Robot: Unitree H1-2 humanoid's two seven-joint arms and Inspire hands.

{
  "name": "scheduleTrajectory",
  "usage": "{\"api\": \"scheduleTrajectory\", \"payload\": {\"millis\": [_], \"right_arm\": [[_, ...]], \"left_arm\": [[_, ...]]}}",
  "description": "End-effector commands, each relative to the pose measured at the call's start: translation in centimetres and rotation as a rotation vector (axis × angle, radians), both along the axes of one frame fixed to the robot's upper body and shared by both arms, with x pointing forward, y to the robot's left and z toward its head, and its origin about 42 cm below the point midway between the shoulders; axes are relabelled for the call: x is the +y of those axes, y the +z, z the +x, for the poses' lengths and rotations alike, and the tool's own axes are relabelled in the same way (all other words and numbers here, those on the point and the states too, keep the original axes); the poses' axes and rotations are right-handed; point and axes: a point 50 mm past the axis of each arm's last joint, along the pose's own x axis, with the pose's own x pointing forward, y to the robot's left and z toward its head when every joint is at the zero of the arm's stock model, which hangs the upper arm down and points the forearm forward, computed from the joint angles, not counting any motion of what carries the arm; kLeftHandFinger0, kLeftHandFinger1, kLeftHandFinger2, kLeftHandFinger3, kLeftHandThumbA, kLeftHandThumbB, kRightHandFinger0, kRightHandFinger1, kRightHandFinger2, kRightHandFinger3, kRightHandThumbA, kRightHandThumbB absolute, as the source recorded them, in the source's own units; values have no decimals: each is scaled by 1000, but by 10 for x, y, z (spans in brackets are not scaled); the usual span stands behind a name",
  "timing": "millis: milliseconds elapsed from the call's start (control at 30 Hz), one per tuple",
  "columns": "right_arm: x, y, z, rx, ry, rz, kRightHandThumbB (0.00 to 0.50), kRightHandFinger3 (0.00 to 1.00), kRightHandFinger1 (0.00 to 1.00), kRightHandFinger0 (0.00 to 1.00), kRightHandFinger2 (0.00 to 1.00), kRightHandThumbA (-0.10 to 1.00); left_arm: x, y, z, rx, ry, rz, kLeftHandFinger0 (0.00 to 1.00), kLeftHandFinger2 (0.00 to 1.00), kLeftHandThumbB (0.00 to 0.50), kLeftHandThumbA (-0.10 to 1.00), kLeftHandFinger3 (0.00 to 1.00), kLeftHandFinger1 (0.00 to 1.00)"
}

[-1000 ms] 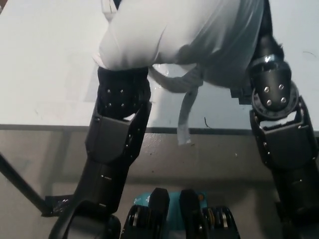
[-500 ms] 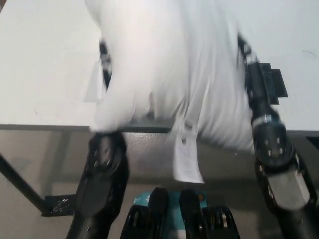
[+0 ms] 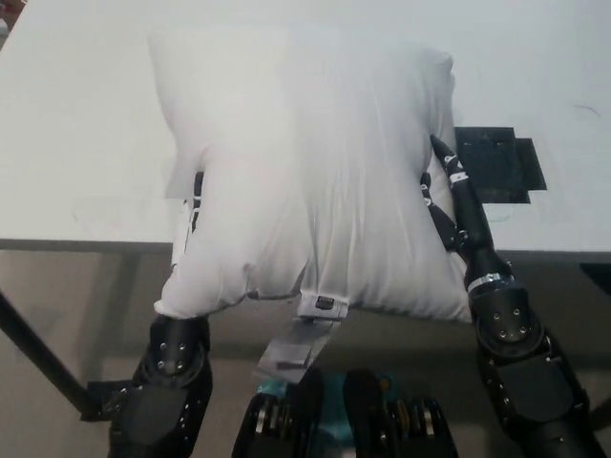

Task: The robot uses both hands to lift the pillow and then drops it on the table

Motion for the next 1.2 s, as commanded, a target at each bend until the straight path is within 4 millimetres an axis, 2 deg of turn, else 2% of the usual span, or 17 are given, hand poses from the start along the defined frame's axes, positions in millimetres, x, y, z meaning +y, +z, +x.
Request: {"api": "scheduleTrajectory", "payload": {"millis": [0,100,133,200,367,400,467,567,600,733,767,800,900,933,1033,1067,1167], "right_arm": [[18,-8,-2,40,94,59,151,1000,1000,1000,1000,1000],[15,-5,-1,16,93,71,150,1000,1000,1000,1000,1000],[12,-1,0,1,96,74,172,1000,1000,1000,1000,1000],[11,2,2,-11,101,75,184,1000,1000,1000,1000,1000],[5,2,4,-3,106,71,203,1000,1000,1000,1000,1000],[4,2,5,-6,105,67,187,1000,1000,1000,1000,1000],[1,7,6,-17,103,61,173,1000,1000,1000,1000,1000],[-4,17,7,-39,105,55,155,1000,1000,1000,1000,1000],[-9,25,8,-53,100,62,182,1000,1000,1000,1000,1000],[-22,38,8,-99,108,41,212,1000,1000,1000,1000,1000],[-30,43,7,-117,102,-2,206,1000,1000,1000,1000,1000],[-42,48,5,-136,93,-31,220,1000,1000,1000,1000,1000],[-54,52,1,-162,83,-36,221,1000,1000,1000,1000,1000],[-67,54,-4,-176,75,-48,201,1000,1000,1000,1000,1000],[-90,62,-15,-224,56,-116,182,1000,1000,1000,1000,1000],[-99,64,-21,-238,46,-130,174,1000,1000,1000,1000,1000],[-120,71,-43,-277,22,-148,177,1000,1000,1000,1000,1000]], "left_arm": [[1,-15,-16,11,-79,47,1000,1000,41,1000,1000,1000],[8,-10,-20,-7,-76,40,1000,1000,40,1000,1000,1000],[10,-4,-23,-32,-83,43,1000,1000,43,1000,1000,1000],[12,-1,-24,-50,-88,53,1000,1000,77,1000,1000,1000],[15,11,-27,-126,-75,182,1000,1000,107,1000,1000,1000],[18,14,-26,-142,-62,201,1000,1000,140,1000,1000,1000],[25,17,-22,-164,-25,230,1000,1000,156,1000,1000,1000],[35,21,-20,-187,16,246,1000,1000,133,1000,1000,1000],[48,28,-17,-213,57,265,1000,1000,102,1000,1000,1000],[70,41,-13,-271,127,315,1000,1000,78,1000,1000,1000],[83,46,-11,-292,149,352,1000,1000,50,1000,1000,1000],[104,49,-10,-294,182,396,1000,1000,64,1000,1000,1000],[120,54,-11,-306,209,438,1000,1000,57,1000,1000,1000],[136,59,-17,-317,226,449,1000,1000,49,1000,1000,1000],[161,68,-31,-344,263,471,1000,1000,12,1000,1000,1000],[169,69,-37,-350,284,482,1000,1000,42,1000,1000,1000],[191,74,-58,-362,350,485,1000,1000,73,1000,1000,1000]]}}
